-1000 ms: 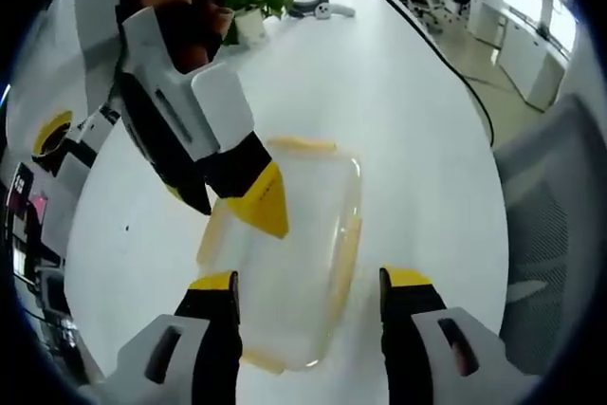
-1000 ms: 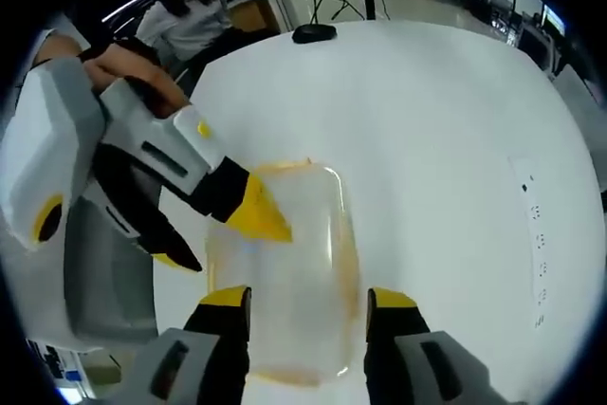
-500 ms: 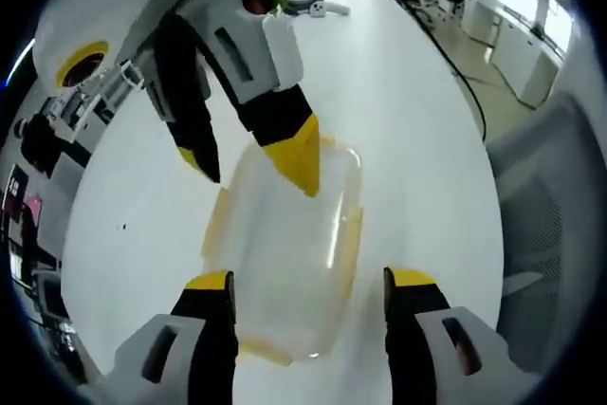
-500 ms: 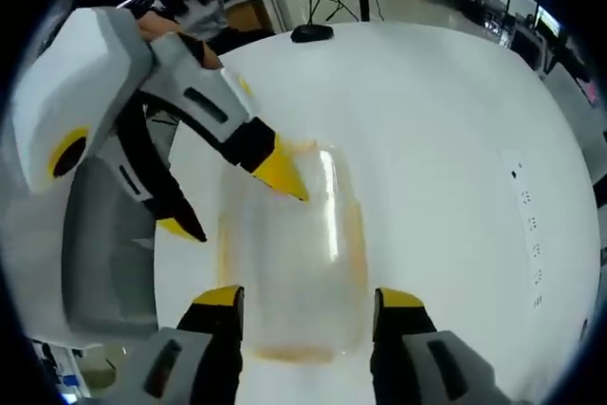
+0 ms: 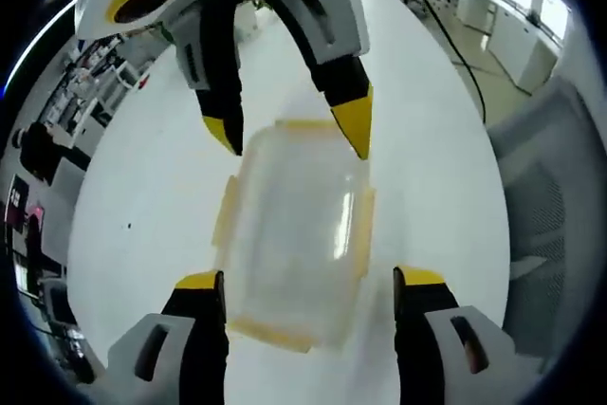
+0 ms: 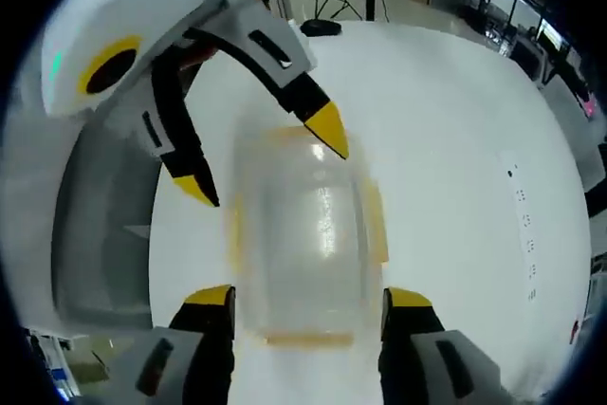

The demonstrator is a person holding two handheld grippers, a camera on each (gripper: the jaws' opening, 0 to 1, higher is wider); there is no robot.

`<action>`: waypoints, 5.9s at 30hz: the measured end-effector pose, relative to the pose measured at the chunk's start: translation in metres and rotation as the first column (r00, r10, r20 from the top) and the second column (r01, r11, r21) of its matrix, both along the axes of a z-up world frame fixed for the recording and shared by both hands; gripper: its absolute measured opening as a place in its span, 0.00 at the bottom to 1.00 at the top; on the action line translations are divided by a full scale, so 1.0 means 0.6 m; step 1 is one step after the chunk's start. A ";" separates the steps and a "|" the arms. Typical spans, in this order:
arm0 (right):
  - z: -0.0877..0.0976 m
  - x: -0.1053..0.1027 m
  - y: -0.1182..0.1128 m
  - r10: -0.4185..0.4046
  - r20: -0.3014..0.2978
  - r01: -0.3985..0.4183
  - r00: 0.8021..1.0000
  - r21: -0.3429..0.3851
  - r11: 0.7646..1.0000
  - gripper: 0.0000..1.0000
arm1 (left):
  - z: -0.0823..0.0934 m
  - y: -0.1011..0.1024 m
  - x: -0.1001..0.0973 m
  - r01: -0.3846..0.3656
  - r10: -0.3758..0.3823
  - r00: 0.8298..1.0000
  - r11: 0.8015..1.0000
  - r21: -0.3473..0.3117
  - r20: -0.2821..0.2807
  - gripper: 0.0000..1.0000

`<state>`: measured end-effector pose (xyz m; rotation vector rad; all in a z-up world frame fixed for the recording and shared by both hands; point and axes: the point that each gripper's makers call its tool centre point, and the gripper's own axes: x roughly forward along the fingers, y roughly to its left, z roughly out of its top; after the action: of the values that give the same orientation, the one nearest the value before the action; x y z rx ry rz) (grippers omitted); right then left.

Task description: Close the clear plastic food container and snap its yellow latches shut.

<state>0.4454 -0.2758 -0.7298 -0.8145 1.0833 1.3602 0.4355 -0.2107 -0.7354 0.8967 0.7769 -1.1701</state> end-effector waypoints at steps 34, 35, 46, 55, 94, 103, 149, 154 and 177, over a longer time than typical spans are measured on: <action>-0.021 -0.007 -0.015 -0.011 0.126 0.011 0.992 0.001 1.000 0.75 | -0.028 0.029 0.036 0.035 -0.037 0.999 0.997 0.072 0.024 0.80; -0.022 -0.009 -0.015 -0.009 0.127 0.010 0.992 0.000 1.000 0.75 | -0.028 0.029 0.037 0.030 -0.031 0.999 0.997 0.068 0.018 0.80; -0.037 -0.008 -0.021 -0.007 0.151 0.009 0.988 -0.011 1.000 0.76 | -0.042 0.030 0.038 0.052 -0.052 0.999 0.995 0.090 0.000 0.79; -0.041 0.000 -0.026 0.005 0.183 -0.002 0.983 -0.016 1.000 0.72 | -0.050 0.031 0.044 0.054 -0.054 0.999 0.993 0.101 -0.005 0.78; -0.041 -0.008 0.074 0.025 0.181 -0.025 0.983 -0.003 1.000 0.70 | -0.052 0.130 0.031 0.026 -0.025 1.000 0.993 0.118 -0.013 0.78; -0.042 -0.010 0.117 0.033 0.182 -0.033 0.983 -0.004 0.999 0.70 | -0.052 0.176 0.025 0.012 -0.011 1.000 0.993 0.114 -0.012 0.78; -0.043 0.079 0.136 0.042 0.191 -0.039 0.981 -0.017 0.999 0.71 | -0.051 0.191 0.114 -0.001 0.001 1.000 0.997 0.071 -0.004 0.78; -0.043 0.089 0.135 0.046 0.193 -0.043 0.980 -0.022 0.999 0.71 | -0.050 0.190 0.124 -0.003 0.004 1.000 0.998 0.070 -0.004 0.78; -0.037 0.082 0.131 -0.033 0.203 0.032 0.979 0.009 0.999 0.74 | -0.046 0.197 0.123 -0.031 0.030 1.000 0.998 0.052 0.009 0.79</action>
<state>0.4944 -0.1970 -0.7522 -0.9066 0.9288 1.2233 0.5091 -0.0927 -0.7632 0.9293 0.8144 -1.1231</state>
